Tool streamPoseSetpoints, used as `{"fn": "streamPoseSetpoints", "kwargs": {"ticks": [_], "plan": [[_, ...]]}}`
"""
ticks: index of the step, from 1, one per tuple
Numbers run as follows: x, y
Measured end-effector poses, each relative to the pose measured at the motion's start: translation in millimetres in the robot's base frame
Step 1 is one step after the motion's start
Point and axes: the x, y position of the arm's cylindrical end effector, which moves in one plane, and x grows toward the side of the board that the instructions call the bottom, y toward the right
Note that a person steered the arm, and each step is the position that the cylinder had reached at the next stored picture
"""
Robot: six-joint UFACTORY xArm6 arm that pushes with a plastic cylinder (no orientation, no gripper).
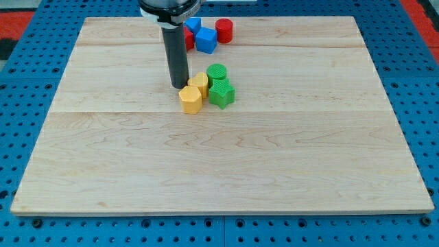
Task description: Nudge the yellow hexagon along with green star right a bit
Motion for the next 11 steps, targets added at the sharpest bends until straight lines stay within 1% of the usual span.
{"fn": "streamPoseSetpoints", "kwargs": {"ticks": [3,4,5,6,7,9,10,11], "plan": [[0.9,4.4],[11.9,-29.2],[30.7,-39.4],[47.9,-31.4],[50.1,-28.6],[44.9,11.9],[44.9,11.9],[44.9,-32.8]]}}
